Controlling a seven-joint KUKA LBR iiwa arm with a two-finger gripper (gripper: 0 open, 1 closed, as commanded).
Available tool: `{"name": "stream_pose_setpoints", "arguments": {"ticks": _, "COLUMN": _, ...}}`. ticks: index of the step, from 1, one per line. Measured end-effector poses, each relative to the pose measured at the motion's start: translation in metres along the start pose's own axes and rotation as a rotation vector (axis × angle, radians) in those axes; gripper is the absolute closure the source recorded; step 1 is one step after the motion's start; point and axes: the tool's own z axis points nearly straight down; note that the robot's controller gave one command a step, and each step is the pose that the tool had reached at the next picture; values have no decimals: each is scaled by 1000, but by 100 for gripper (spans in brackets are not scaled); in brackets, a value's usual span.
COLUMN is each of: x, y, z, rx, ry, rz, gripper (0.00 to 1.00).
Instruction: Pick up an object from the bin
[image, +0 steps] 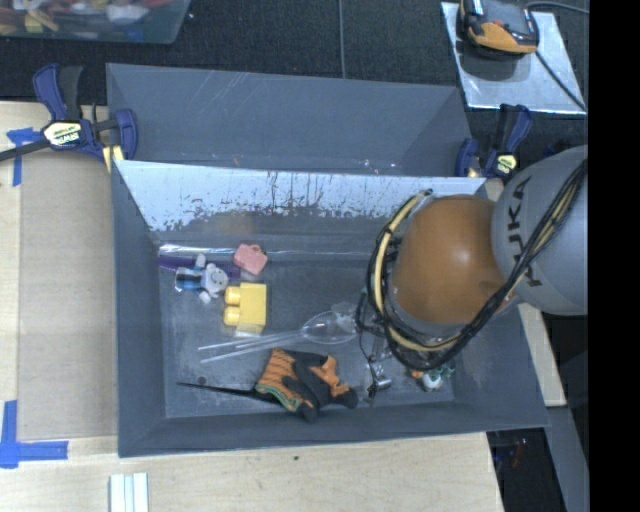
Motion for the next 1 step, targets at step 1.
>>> {"name": "stream_pose_setpoints", "arguments": {"ticks": 1, "x": -5, "y": 19, "z": 51, "rx": 2, "ry": -8, "rz": -13, "gripper": 0}}
